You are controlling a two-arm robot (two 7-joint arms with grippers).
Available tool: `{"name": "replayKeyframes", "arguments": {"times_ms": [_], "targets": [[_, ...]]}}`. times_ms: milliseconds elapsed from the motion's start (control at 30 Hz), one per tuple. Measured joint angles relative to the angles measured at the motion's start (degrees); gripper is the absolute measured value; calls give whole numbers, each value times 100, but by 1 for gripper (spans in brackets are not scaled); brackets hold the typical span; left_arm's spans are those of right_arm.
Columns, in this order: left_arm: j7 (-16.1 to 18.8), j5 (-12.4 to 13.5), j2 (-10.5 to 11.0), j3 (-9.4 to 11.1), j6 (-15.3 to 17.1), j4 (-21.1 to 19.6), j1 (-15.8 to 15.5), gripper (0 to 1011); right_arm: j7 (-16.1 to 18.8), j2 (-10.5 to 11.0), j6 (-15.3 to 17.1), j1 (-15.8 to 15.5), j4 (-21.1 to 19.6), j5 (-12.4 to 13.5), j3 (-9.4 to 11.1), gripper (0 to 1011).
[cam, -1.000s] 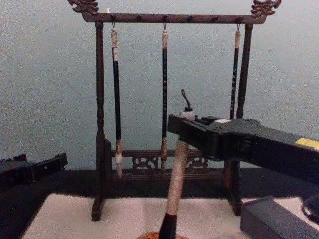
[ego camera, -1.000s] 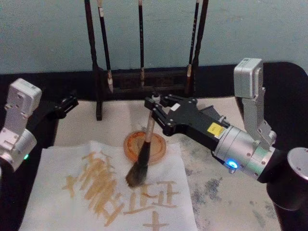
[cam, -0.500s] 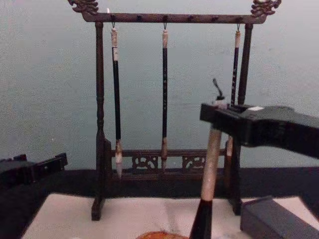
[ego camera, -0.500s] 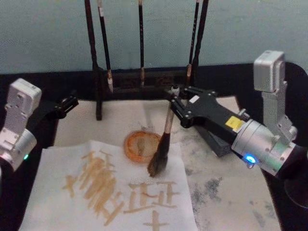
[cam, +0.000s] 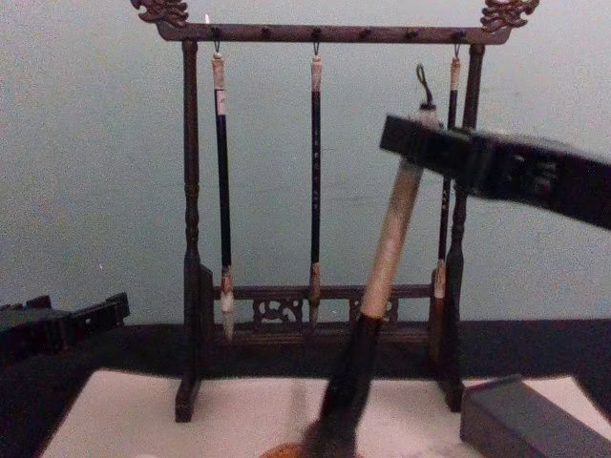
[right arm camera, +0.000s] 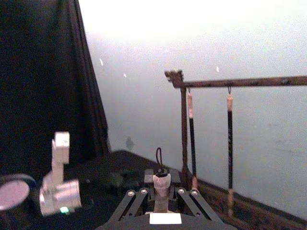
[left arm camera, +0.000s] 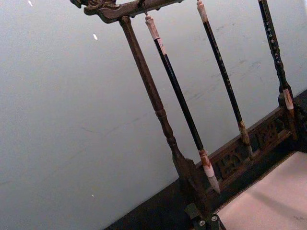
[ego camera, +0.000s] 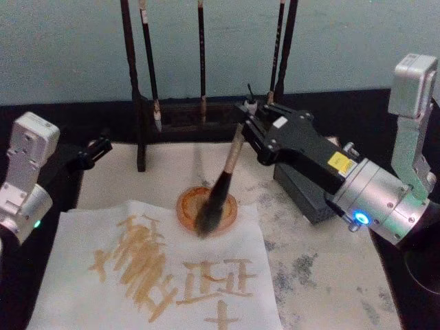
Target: Pick up the brush from the inkstone, write on the paper, then place the brush back to its original position.
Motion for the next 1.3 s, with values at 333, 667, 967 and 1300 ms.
{"name": "replayKeyframes", "arguments": {"times_ms": [333, 667, 967, 1300], "targets": [[0, 0, 0, 0, 0, 0, 0, 1002, 62, -141, -47, 110, 121, 443, -71, 182], [0, 0, 0, 0, 0, 0, 0, 1002, 7, -95, -55, 166, 161, 561, -141, 182], [0, 0, 0, 0, 0, 0, 0, 1002, -107, -172, 18, 199, 327, 939, -41, 182], [0, 0, 0, 0, 0, 0, 0, 1002, -187, -191, 326, 185, 558, 1929, 322, 182]]}}
